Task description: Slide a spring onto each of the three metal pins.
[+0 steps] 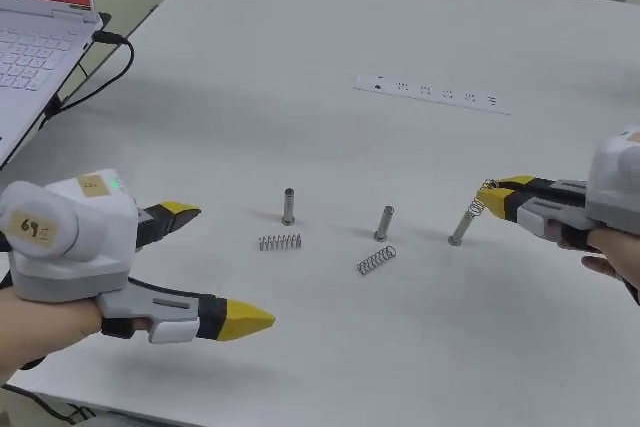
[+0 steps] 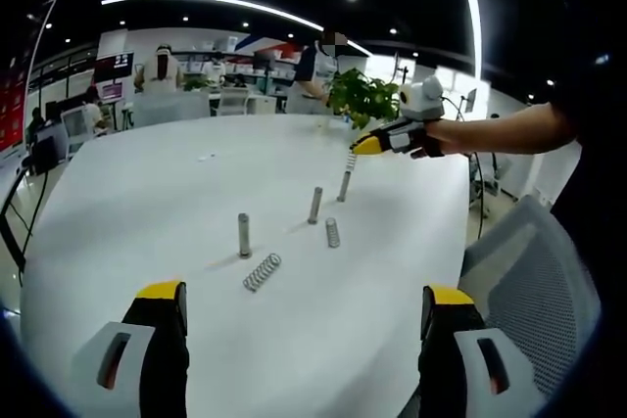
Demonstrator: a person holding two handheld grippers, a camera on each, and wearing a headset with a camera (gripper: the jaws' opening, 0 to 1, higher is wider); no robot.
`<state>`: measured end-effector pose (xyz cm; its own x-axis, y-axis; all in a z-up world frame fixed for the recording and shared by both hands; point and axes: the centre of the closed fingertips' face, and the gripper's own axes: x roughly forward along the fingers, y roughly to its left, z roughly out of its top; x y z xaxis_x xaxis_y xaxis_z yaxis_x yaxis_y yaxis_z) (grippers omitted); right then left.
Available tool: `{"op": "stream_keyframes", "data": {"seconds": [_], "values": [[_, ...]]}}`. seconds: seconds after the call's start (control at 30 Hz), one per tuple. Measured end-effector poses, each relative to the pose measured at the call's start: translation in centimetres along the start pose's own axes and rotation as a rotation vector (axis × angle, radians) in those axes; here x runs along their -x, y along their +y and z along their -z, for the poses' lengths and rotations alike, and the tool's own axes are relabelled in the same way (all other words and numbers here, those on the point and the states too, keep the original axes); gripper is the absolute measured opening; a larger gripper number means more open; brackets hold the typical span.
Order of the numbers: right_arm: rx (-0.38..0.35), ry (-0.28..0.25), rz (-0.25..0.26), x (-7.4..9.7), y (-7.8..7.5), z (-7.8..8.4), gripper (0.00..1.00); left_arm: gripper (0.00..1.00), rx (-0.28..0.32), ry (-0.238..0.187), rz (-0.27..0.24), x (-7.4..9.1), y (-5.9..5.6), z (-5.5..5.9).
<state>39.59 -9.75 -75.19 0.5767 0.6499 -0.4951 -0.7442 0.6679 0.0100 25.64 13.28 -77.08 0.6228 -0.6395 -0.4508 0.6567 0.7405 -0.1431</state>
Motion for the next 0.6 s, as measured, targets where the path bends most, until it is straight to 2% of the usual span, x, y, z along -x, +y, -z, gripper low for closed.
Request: {"op": "stream_keyframes", "data": {"seconds": [0.6], "values": [[0.007, 0.028, -0.007, -0.6, 0.3, 1.2, 0.08, 0.95, 0.010, 0.005, 0.006, 0.2, -0.1, 0.3]]}}
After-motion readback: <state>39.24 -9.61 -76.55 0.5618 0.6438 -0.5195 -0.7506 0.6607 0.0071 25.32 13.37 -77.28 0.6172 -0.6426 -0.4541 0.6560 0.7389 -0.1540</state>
